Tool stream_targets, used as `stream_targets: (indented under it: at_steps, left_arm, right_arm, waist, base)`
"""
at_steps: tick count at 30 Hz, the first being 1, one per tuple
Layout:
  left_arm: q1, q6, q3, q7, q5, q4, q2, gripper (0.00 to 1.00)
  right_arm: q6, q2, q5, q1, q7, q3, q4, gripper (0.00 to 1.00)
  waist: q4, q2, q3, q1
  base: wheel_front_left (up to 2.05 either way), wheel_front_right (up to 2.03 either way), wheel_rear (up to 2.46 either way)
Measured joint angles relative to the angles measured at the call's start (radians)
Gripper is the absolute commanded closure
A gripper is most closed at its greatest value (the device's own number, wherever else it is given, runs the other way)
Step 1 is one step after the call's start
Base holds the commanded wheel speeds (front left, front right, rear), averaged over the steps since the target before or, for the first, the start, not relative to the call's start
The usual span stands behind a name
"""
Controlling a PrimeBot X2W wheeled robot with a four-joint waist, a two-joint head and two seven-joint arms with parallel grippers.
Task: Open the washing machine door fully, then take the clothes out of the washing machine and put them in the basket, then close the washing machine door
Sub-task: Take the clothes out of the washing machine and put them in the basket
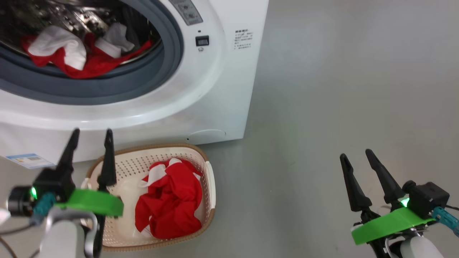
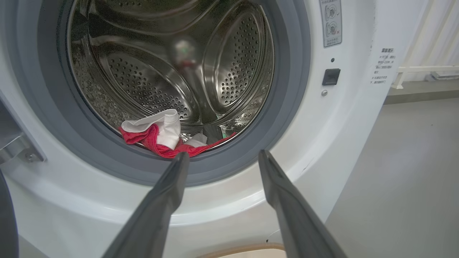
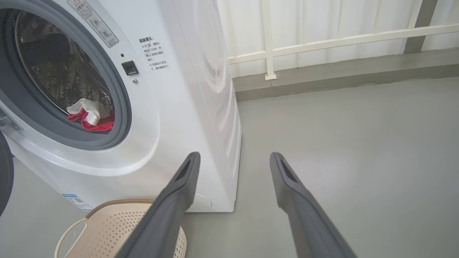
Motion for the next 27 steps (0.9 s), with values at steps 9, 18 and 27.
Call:
stream_targets:
  at_steps: [9, 18, 27]
  left_arm:
    - [-0.333, 0.011, 0.008, -0.001, 0.036, 0.268, 0.073, 0.0]
    - [-0.597, 0.081, -0.03, 0.015, 0.113, 0.56, 0.14, 0.0]
    - [-0.775, 0.173, -0.06, 0.036, 0.163, 0.766, 0.186, 0.0]
  right_arm:
    - [0.0, 0.024, 0.002, -0.097, 0.0, 0.025, -0.004, 0.0]
    - [0.0, 0.051, 0.009, -0.144, 0.0, 0.03, -0.009, 0.0]
    - [0.0, 0.075, 0.011, -0.174, 0.0, 0.031, -0.01, 0.0]
  waist:
    - [-0.029, 0.0, 0.099, 0.0]
    - [-0.078, 0.0001, 0.181, 0.0]
    - [-0.125, 0.0, 0.238, 0.0]
  base:
    - [0.0, 0.0, 0.0]
    - [0.0, 0.0, 0.0]
    - [0.0, 0.0, 0.0]
